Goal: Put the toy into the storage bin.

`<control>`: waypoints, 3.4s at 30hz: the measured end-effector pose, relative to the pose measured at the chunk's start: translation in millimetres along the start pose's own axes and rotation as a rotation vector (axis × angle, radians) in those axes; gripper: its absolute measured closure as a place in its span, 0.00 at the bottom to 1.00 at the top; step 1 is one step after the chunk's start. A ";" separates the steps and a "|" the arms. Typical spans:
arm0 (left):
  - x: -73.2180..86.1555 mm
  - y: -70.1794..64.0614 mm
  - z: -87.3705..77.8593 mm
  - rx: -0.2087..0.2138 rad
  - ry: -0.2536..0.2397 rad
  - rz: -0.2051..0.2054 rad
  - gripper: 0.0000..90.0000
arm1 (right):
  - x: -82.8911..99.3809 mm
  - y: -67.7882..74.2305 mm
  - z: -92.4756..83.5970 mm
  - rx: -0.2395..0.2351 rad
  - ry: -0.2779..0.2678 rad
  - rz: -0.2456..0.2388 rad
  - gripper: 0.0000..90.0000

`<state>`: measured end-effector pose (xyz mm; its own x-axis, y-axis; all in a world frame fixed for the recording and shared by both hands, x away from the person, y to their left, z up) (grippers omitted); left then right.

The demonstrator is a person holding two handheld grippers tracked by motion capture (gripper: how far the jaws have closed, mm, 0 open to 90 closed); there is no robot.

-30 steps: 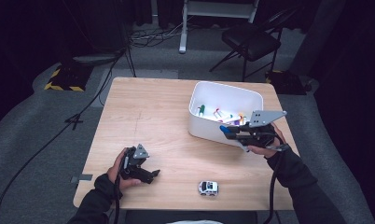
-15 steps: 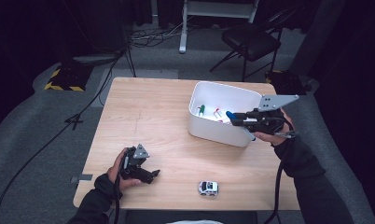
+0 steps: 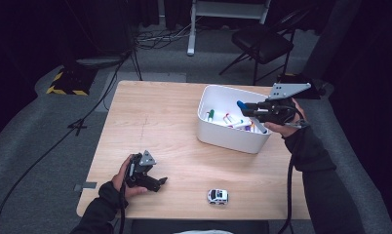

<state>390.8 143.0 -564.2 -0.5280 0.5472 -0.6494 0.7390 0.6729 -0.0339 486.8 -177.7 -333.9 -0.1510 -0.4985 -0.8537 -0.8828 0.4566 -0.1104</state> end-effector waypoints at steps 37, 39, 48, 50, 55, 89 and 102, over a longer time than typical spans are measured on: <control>0.0 -0.2 0.1 0.002 0.000 0.000 0.00 | 75.1 -44.0 55.0 0.063 0.343 0.077 0.82; 0.0 -0.5 0.2 0.005 0.000 -0.002 0.00 | 77.1 -44.8 54.3 0.069 0.343 0.078 0.82; 0.0 -0.2 0.1 0.002 0.000 0.000 0.00 | 75.2 -43.1 53.4 0.065 0.296 0.096 0.77; 0.0 -0.5 0.2 0.005 0.000 -0.002 0.00 | 73.8 -42.0 52.5 0.061 0.290 0.087 0.77; 0.0 -0.5 0.2 0.005 0.000 -0.002 0.00 | 66.2 -37.8 48.1 0.060 0.233 0.094 0.76; -0.1 0.0 0.1 0.000 0.000 0.001 0.00 | 58.9 51.0 13.6 -0.019 -0.042 -0.025 0.28; 0.0 -0.5 0.2 0.005 0.000 -0.002 0.00 | 109.2 89.1 32.5 -0.118 0.005 -0.021 0.28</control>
<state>390.6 142.5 -564.3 -0.5295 0.5455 -0.6496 0.7399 0.6715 -0.0392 406.1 -167.5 -453.6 -0.1334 -0.5106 -0.8494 -0.9319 0.3562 -0.0678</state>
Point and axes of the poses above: each handheld gripper's, and its own axes: z roughly forward along the jaws, x roughly out of its underside, y roughly to its left, the point moved 8 cm from there along z, roughly forward along the jaws
